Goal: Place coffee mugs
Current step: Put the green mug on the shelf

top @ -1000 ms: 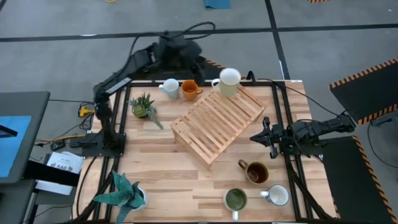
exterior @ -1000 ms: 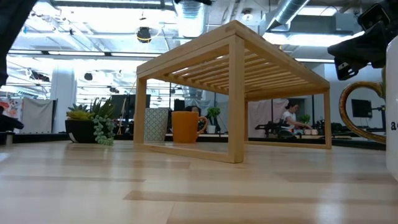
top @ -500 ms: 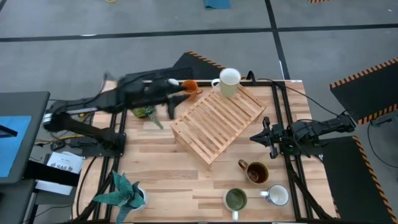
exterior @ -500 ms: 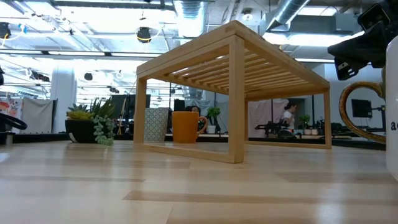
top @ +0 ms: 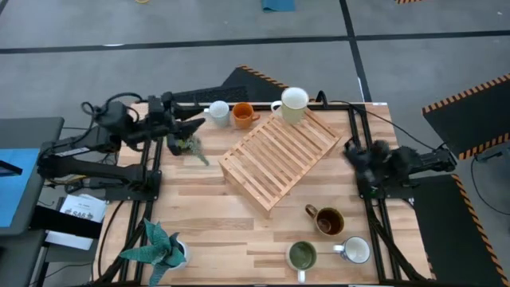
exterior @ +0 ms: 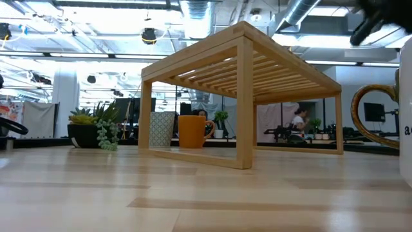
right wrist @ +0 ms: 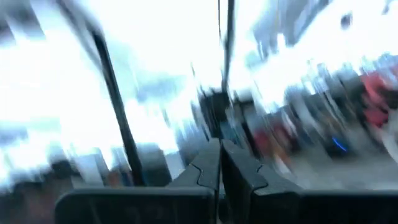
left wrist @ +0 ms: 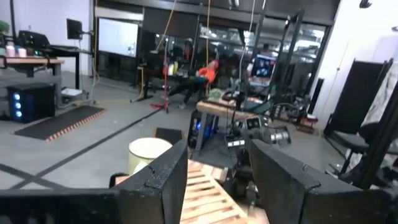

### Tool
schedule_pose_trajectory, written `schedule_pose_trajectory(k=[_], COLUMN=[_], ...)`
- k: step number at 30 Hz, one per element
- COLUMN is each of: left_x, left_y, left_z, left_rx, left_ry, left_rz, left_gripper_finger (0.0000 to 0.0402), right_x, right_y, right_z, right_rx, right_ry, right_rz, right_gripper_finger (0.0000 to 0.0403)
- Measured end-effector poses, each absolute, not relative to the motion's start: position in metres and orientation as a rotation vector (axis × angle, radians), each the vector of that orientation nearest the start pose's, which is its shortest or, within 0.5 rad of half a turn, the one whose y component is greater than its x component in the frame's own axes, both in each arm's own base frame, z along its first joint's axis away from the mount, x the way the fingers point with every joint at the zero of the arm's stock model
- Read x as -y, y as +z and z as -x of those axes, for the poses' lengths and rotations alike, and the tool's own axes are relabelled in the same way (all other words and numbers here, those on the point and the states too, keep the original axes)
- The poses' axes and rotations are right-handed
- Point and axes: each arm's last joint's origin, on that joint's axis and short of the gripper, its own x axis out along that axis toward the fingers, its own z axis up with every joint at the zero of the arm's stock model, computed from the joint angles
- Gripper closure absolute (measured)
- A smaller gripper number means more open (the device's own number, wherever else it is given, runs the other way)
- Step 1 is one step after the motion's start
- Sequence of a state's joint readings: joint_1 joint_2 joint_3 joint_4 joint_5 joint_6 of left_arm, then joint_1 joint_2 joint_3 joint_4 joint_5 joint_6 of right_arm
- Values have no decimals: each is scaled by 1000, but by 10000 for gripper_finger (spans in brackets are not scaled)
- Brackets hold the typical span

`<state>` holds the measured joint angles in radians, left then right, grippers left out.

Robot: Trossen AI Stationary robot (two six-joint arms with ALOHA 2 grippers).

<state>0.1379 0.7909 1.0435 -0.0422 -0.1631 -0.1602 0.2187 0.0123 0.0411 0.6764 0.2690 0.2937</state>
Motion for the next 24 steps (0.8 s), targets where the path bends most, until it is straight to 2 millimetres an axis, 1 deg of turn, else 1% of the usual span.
schedule_pose_trajectory(k=[3, 4, 6, 7, 9, 14, 16, 18, 21, 24], left_x=[-25, -25, -24, -24, -25, -25, -25, -25, -25, -25], left_y=[433, 433, 434, 434, 433, 432, 430, 429, 429, 428], left_z=[-144, -143, -142, -142, -142, -143, -144, -144, -144, -144], left_rx=[251, 254, 260, 263, 261, 242, 225, 220, 211, 206], left_ry=[281, 281, 280, 279, 278, 279, 281, 282, 283, 283], left_rz=[163, 165, 172, 177, 185, 188, 189, 189, 189, 189], left_gripper_finger=[244, 244, 244, 244, 244, 244, 244, 244, 244, 244], right_x=[-2, -1, 0, -1, -3, -12, -16, -19, -19, -20], right_y=[253, 257, 269, 278, 295, 343, 356, 367, 384, 396], right_z=[-53, -49, -46, -46, -56, -92, -107, -117, -124, -124], right_rx=[952, 997, 1013, 991, 882, 598, 472, 394, 334, 240], right_ry=[67, 59, 67, 87, 101, 120, 138, 118, 97, 110], right_rz=[-562, -578, -582, -582, -599, -647, -598, -549, -553, -672], right_gripper_finger=[360, 360, 360, 360, 360, 360, 360, 360, 360, 360])
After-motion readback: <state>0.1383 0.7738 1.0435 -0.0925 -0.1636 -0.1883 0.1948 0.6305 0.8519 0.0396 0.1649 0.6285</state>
